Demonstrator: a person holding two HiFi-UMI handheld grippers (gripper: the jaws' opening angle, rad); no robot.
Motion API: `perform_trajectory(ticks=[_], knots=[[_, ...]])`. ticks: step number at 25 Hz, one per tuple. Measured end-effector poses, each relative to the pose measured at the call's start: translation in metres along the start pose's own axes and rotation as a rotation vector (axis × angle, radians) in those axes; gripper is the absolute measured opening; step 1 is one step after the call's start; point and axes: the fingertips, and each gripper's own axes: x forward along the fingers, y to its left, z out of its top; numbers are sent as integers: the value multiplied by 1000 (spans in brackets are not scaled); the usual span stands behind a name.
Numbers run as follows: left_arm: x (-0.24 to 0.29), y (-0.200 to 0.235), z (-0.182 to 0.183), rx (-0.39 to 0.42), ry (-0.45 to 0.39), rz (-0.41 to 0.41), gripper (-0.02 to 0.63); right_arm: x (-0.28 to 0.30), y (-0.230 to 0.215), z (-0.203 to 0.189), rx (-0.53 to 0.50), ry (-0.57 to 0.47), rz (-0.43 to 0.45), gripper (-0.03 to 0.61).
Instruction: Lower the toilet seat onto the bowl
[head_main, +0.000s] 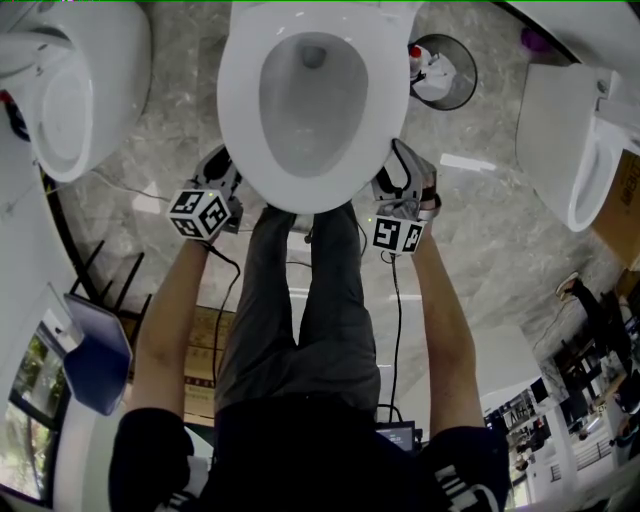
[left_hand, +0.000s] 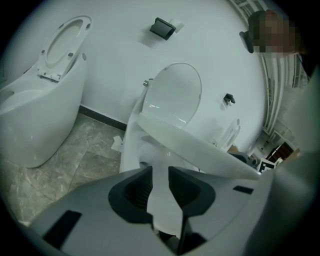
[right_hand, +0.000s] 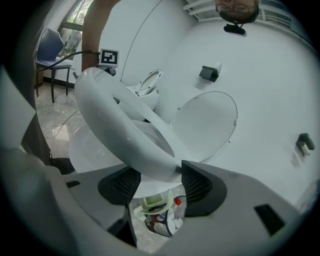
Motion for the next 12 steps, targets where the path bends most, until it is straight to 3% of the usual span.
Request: perform_trajectory(ticks=[12], knots=[[4, 8, -5, 12, 17, 15, 112, 2, 5, -4, 22, -11, 6, 275]])
